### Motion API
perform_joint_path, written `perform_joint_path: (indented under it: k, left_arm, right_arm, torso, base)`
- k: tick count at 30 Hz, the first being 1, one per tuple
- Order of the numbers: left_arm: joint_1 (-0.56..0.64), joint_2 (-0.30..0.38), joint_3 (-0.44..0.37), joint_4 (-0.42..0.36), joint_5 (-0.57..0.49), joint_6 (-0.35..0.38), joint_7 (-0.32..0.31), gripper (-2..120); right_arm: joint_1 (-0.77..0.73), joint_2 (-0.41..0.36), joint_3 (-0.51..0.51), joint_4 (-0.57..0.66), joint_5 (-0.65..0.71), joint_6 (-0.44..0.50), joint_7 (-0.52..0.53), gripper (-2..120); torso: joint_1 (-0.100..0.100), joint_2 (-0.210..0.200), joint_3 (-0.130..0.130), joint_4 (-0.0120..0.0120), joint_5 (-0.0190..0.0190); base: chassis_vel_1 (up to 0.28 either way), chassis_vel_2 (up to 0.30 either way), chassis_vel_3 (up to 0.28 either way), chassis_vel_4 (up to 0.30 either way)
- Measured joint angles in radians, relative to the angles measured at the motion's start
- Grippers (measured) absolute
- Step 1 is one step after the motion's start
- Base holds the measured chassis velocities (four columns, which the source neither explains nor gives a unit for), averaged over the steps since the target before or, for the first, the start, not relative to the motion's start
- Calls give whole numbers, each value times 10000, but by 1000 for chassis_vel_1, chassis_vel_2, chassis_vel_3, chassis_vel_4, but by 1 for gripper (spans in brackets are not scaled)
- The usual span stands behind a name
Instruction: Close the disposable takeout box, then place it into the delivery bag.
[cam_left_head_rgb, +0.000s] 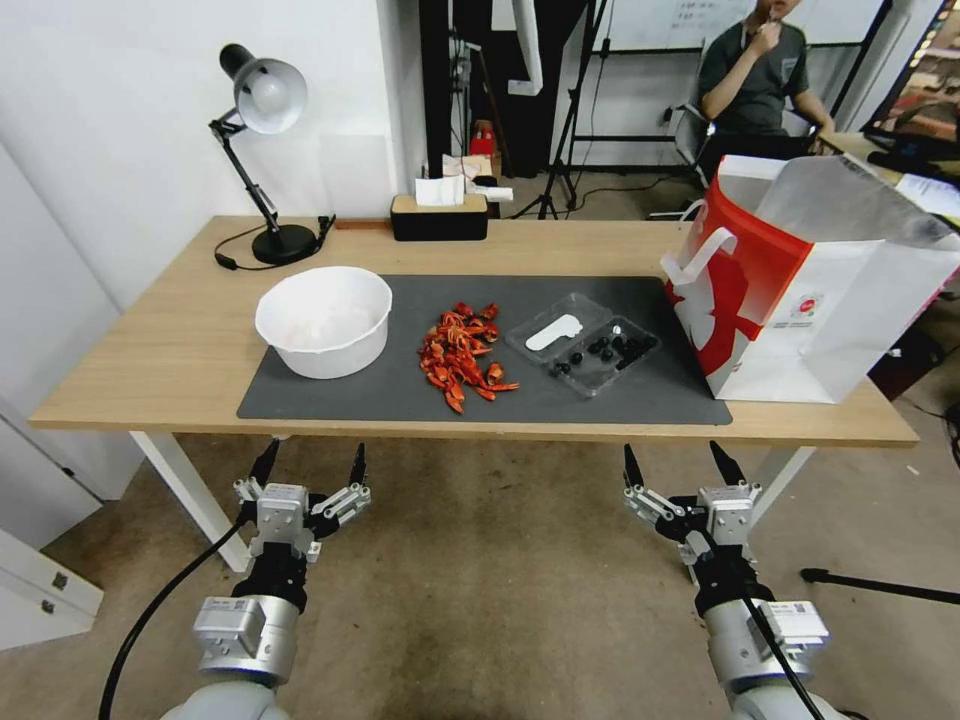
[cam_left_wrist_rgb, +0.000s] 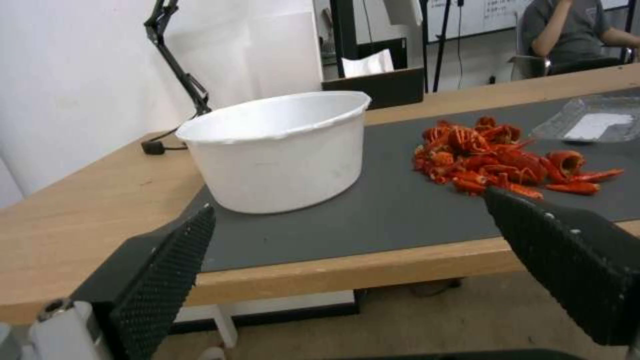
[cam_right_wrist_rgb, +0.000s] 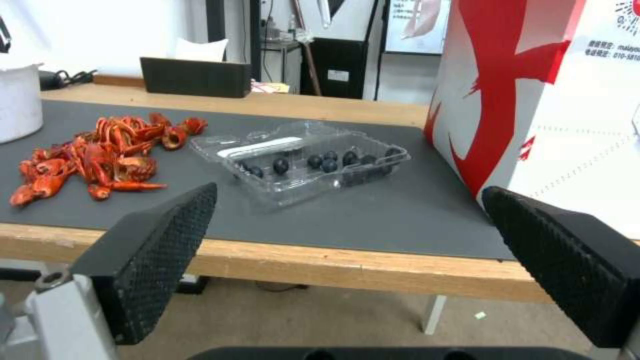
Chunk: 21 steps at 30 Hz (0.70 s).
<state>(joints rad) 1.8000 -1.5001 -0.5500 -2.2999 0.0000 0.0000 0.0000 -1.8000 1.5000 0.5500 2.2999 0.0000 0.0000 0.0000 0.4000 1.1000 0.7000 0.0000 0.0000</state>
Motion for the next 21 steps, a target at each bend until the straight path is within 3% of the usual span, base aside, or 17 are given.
perform_joint_path:
  k: [21]
  left_arm:
    - [0,0,0,0,0,0,0,100]
  right_arm:
    - [0,0,0,0,0,0,0,100]
  torso:
    - [0,0,0,0,0]
  base:
    - [0,0,0,0]
